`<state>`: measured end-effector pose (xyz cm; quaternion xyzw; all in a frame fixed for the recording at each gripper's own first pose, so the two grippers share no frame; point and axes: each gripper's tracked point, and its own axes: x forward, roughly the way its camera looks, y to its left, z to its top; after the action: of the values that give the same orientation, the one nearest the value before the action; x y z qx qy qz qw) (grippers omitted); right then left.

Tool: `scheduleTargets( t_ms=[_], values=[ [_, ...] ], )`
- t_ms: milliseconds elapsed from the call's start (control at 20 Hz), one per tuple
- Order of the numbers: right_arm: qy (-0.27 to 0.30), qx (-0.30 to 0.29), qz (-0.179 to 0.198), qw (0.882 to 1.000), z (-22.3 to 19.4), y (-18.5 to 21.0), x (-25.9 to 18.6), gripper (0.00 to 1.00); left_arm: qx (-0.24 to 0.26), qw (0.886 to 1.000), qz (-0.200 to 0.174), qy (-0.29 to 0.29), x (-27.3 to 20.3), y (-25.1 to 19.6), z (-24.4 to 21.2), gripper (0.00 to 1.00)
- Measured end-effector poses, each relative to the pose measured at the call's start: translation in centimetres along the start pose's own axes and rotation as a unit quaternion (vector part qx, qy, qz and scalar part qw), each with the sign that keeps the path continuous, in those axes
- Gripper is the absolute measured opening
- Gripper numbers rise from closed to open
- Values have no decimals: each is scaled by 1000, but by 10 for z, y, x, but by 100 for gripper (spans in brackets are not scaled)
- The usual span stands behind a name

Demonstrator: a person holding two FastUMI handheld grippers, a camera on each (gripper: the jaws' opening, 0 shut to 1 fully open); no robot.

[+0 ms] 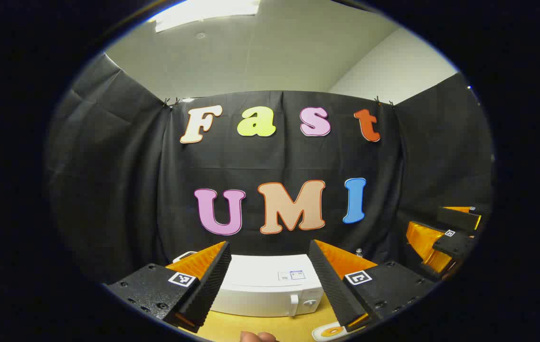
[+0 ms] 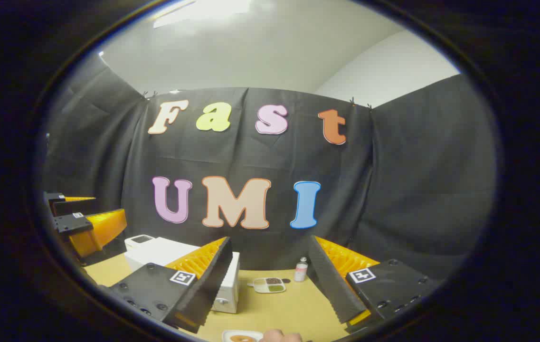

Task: Open the microwave oven with the left hand, put the food in, and close the microwave oven.

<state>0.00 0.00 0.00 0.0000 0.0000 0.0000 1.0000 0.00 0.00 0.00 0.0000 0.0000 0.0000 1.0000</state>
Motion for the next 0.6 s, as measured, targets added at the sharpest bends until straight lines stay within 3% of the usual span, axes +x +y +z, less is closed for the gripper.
scheduleTargets(
  t_ms=[100, 600],
  values=[
    [6, 5, 7, 1000, -6, 0, 1, 100, 1, 1000, 3, 9, -1, -2, -6, 98],
    [9, 3, 10, 1000, -13, -10, 11, 96, -1, 999, 19, 28, 0, -4, -21, 98]
  ],
)
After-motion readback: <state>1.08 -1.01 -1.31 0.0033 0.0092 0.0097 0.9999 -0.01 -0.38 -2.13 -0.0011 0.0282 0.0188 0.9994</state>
